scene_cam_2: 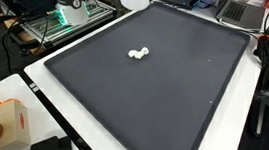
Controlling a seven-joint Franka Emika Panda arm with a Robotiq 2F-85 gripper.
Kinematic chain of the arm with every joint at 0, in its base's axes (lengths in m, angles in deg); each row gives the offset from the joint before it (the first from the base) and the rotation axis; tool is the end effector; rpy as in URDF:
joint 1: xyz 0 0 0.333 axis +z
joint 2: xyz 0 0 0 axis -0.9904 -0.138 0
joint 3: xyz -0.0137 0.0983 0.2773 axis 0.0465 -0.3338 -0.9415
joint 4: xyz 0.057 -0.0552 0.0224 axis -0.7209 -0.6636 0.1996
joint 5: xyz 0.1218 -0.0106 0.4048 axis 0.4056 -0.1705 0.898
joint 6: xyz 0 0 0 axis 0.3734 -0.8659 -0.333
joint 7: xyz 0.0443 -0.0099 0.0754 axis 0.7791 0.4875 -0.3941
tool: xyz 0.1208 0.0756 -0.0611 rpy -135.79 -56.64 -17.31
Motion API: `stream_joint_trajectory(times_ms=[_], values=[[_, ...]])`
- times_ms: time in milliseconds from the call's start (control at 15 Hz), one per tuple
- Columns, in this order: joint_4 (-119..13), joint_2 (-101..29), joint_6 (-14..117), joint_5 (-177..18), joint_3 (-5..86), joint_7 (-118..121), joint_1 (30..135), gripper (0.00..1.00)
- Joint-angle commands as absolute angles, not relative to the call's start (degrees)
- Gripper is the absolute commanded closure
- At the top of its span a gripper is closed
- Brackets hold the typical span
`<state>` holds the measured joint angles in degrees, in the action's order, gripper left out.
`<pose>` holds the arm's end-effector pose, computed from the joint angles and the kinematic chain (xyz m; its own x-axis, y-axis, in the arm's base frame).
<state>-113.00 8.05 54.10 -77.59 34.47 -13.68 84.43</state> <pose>0.4410 0.0298 0.3294 0.9428 0.2656 0.2012 0.2562 -0.9639 0.0723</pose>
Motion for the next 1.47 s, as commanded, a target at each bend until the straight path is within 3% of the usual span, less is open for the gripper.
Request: stream_joint_trajectory(times_ms=[0,133,200,1400], values=[[-107.0,0.8,46.7,-76.9,34.7,-14.4,86.3,0.99],[-102.5,-1.7,39.1,-72.9,36.9,-18.8,87.7,0.99],[-107.4,1.8,44.9,-75.9,34.9,-15.1,86.5,0.99],[-104.1,-3.8,42.1,-75.0,35.2,-13.0,86.1,0.96]])
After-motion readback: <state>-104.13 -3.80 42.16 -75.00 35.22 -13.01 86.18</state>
